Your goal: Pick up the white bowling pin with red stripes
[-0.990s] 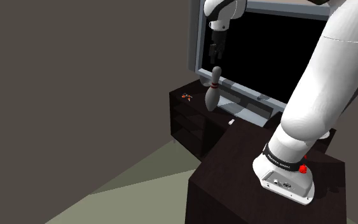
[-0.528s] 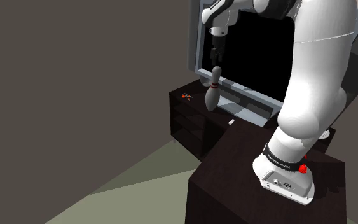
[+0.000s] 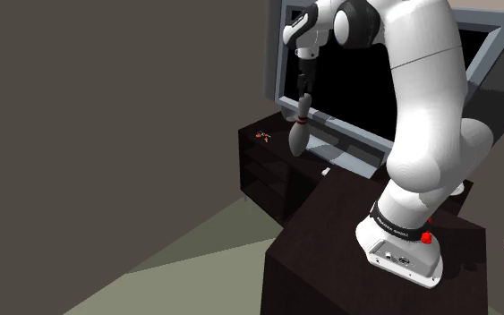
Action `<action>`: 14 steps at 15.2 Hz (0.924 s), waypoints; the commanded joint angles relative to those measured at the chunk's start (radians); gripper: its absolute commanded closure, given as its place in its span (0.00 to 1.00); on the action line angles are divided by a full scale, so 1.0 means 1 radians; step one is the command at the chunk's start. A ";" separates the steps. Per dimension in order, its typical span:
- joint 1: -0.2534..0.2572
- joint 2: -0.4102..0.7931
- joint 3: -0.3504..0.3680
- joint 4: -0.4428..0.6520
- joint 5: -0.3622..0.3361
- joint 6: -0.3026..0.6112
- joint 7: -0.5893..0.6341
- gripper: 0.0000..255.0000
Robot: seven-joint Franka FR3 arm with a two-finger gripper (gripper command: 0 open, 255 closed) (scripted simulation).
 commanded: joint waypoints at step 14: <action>-0.007 0.045 0.010 -0.018 0.015 0.059 -0.004 1.00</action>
